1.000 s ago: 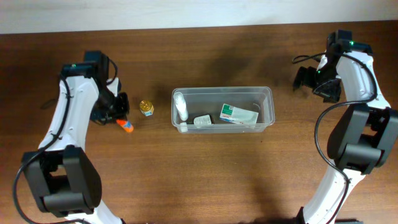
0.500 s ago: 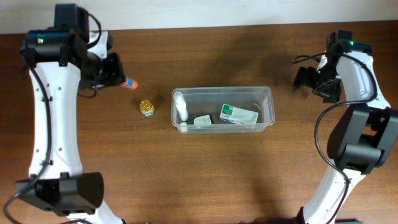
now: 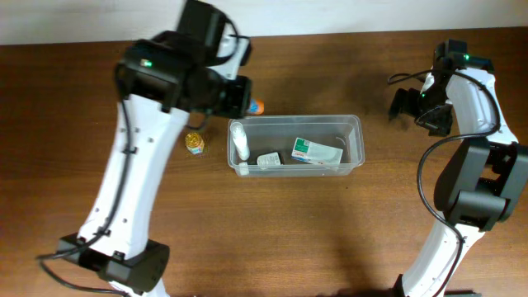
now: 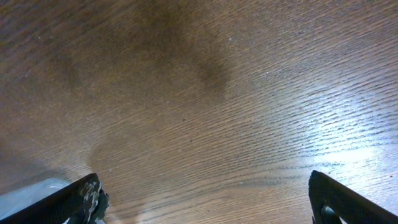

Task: Pack container
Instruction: 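Carry the red tube over the container and lower it upright inside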

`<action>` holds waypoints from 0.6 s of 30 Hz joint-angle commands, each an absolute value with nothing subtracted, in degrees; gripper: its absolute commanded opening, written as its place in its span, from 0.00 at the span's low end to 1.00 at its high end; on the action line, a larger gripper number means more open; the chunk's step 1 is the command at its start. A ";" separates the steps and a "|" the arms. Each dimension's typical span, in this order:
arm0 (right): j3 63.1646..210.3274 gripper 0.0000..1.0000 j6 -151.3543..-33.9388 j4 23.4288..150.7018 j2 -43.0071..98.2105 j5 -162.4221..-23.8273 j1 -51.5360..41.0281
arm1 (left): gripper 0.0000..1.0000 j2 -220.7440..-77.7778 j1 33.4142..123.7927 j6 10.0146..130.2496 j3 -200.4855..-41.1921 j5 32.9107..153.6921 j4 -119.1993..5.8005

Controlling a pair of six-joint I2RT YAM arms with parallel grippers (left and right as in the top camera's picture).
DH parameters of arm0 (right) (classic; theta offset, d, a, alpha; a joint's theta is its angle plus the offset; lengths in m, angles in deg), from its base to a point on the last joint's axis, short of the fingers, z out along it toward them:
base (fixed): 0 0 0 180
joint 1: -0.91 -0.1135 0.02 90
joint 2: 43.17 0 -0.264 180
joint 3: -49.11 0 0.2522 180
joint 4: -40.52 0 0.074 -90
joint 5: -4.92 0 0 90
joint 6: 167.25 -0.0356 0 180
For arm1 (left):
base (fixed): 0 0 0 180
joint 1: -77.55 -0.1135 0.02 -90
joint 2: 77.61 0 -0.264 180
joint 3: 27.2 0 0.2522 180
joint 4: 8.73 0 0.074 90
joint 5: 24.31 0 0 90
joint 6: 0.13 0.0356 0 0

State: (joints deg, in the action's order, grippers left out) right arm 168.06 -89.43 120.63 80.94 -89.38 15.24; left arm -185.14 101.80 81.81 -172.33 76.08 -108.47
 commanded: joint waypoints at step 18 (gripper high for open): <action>167.92 0.98 -89.59 120.65 80.20 -88.87 15.56 | 0.26 -202.01 106.29 80.04 -173.34 70.11 -106.89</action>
State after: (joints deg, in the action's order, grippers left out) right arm 168.06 -89.46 120.63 80.94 -89.38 15.24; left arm -200.83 106.37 80.57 -172.33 70.77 -106.83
